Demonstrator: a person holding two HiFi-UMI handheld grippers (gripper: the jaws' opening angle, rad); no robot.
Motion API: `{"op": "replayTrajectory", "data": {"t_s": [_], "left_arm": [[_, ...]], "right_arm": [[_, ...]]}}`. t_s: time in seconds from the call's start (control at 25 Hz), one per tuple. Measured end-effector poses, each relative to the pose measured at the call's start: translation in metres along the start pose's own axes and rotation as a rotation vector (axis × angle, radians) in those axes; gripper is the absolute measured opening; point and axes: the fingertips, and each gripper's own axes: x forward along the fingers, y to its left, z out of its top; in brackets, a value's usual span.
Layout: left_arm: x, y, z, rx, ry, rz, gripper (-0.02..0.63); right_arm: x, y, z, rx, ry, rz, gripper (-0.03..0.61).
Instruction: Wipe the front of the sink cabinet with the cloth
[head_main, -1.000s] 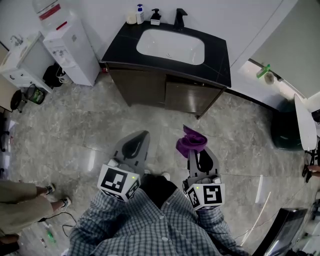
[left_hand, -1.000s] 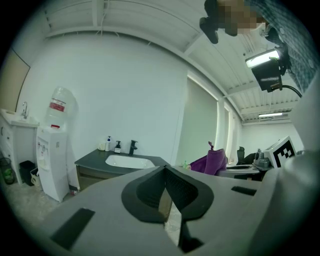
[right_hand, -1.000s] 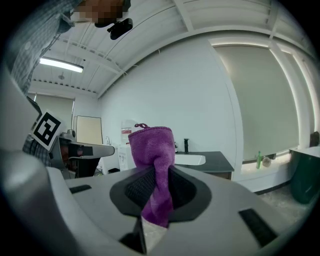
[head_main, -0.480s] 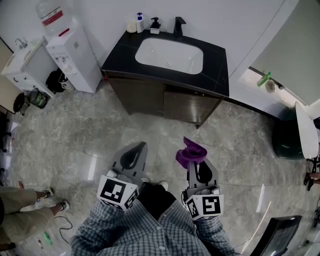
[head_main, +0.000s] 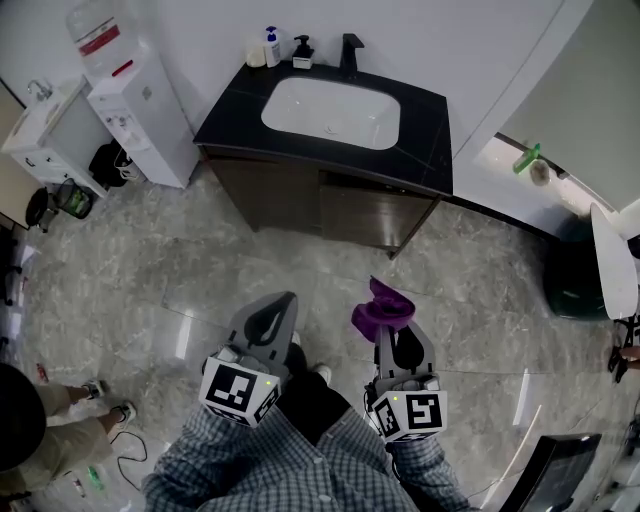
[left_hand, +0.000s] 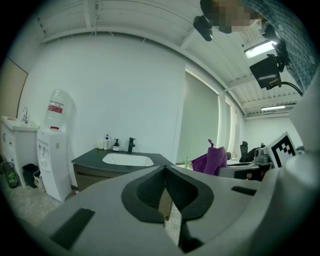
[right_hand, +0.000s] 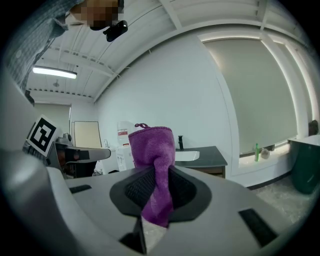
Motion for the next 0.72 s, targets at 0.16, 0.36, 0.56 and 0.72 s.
{"op": "replayTrajectory", "data": {"t_s": [0.16,0.36,0.56,0.72], "left_arm": [[0.026,0.011,-0.001,0.002,0.000,-0.015,0.011],[0.071,0.042,0.007,-0.004,0.003,-0.047,0.011],[0.116,0.081,0.017,0.003,0.011,-0.076,0.011],[0.142,0.114,0.017,0.003,0.027,-0.087,0.011]], "right_arm": [[0.018,-0.011,-0.001,-0.022,0.009,-0.014,0.074],[0.066,-0.022,0.005,-0.015,0.021,-0.033,0.074],[0.126,-0.028,0.015,-0.007,0.019,-0.050,0.074],[0.166,-0.032,0.009,0.015,0.046,-0.080,0.074]]}}
